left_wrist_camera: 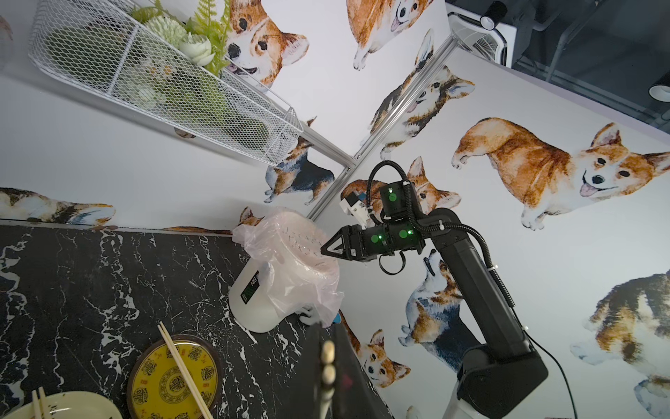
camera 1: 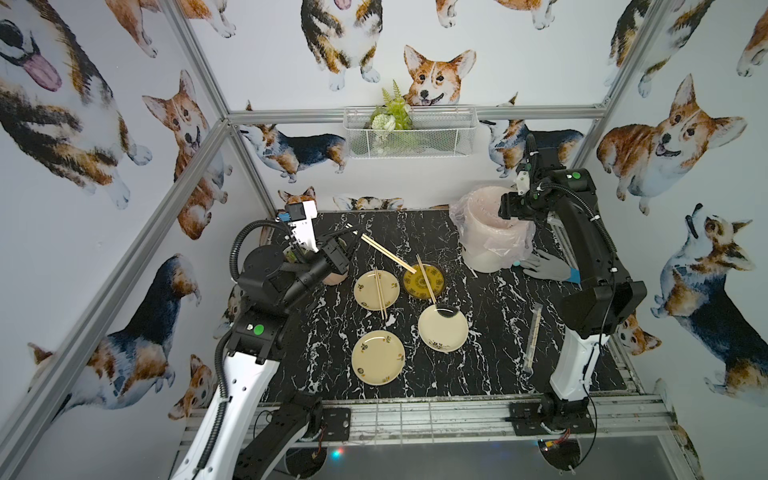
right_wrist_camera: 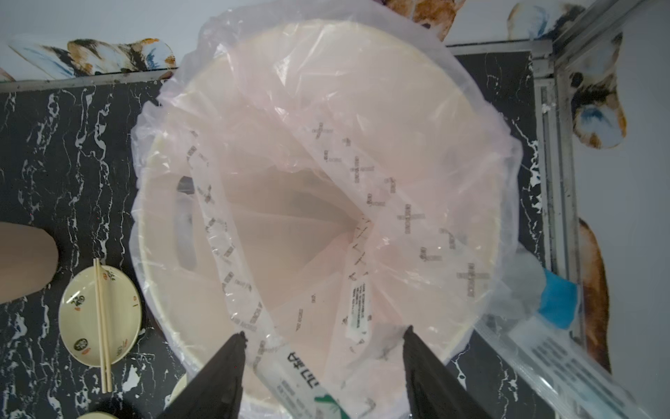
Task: Remove the packaging of disposable chopsticks
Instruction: Place the packet bag in the trash bin.
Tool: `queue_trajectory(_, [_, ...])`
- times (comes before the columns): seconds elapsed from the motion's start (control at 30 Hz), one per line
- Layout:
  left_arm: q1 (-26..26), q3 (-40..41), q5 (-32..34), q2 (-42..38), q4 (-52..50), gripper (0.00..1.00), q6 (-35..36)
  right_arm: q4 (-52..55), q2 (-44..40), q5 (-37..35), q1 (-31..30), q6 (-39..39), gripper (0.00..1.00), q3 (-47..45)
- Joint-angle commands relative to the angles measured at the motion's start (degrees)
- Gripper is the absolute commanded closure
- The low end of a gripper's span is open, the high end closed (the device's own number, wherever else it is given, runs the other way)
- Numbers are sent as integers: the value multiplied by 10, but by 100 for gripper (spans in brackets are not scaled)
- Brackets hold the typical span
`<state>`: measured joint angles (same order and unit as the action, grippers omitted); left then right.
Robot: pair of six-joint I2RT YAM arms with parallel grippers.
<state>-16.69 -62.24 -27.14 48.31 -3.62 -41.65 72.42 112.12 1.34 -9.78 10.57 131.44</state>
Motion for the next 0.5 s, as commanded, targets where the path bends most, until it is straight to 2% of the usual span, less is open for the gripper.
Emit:
queue_trajectory(0.0, [2,-4,-1,-3,-6,100,3,21,19,-34,-8,17,28,39])
queue_trajectory(0.07, [1,-4,-2,-2,-8,100,4,22,18,91,13,34,28,42])
queue_trajectory(0.1, [1,-4,-3,0,-8,100,4,-9,5,124,23,66,32,14])
queue_trajectory(0.2, [1,-3,-5,5,-4,100,1,-110,-45,182,27,96,33,-67])
queue_trajectory(0.3, [1,-3,-4,7,-2,100,-2,-128,-65,129,22,92,34,-82])
queue_trajectory(0.33, [1,-3,-4,7,-2,100,-2,-114,-66,89,21,90,34,-78])
queue_trajectory(0.47, [1,-2,-3,5,-3,100,-2,-65,-60,23,20,60,35,-75])
